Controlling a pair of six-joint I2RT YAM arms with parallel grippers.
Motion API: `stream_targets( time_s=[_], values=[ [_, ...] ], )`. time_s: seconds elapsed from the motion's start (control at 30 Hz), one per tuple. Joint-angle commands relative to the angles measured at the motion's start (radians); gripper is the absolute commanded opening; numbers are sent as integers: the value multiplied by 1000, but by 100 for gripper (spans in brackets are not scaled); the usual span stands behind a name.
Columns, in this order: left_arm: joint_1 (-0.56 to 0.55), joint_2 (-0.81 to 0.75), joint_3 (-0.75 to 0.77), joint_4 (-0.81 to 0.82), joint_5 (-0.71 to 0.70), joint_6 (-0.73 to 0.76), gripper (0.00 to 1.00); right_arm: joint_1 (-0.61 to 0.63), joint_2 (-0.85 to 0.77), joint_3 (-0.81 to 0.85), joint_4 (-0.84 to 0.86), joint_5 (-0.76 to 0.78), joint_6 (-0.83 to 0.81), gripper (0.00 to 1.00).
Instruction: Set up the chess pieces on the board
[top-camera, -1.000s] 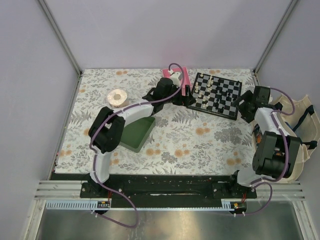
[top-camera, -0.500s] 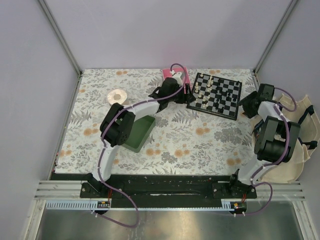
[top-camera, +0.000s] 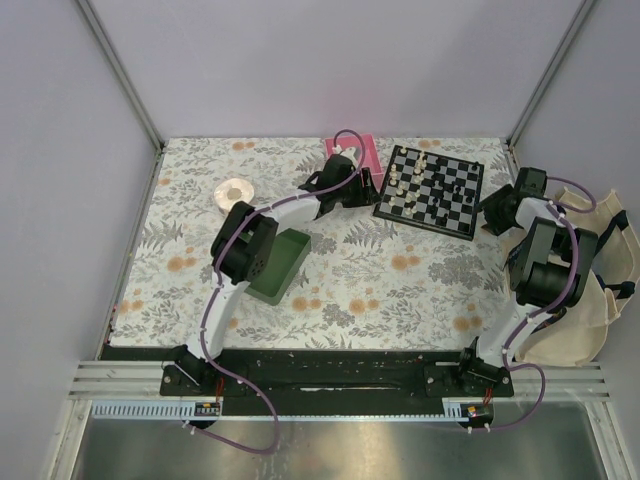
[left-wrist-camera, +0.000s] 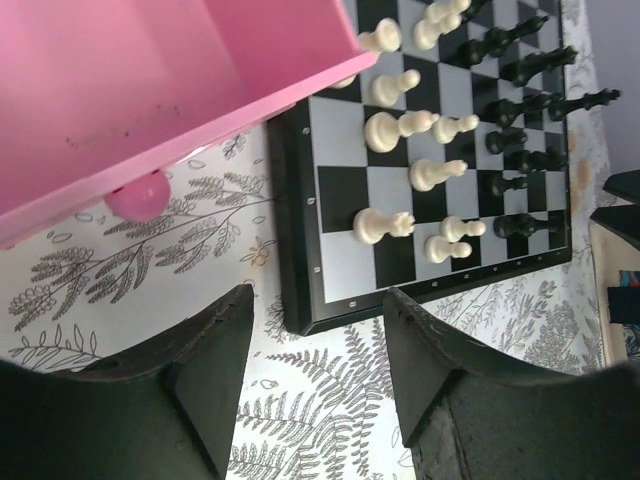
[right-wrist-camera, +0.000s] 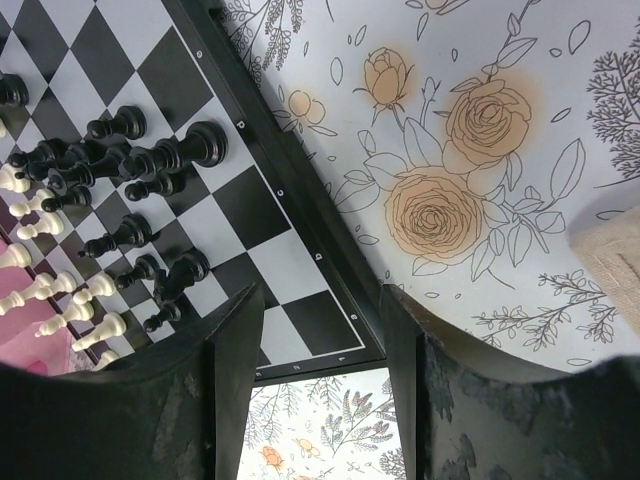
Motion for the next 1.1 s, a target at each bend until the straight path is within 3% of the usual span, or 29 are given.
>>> stream_targets(
  time_s=[0.0, 0.13, 0.33, 0.67, 1.07],
  values=[
    [-3, 18, 46, -1, -20, -27, 58, -3, 6, 33, 22, -37, 14, 58],
    [-2, 70, 145, -75, -14, -41, 57, -3, 23, 38, 22, -40, 14, 58],
    [0, 115, 199, -109, -13, -77, 53, -3, 55, 47, 24, -68, 15, 47],
    [8, 159, 227, -136, 56, -122, 50, -4, 58, 75, -54, -2, 18, 51],
    [9, 150, 221, -132, 72, -125, 49, -10, 128, 191, -191, -74, -2, 49]
  ],
)
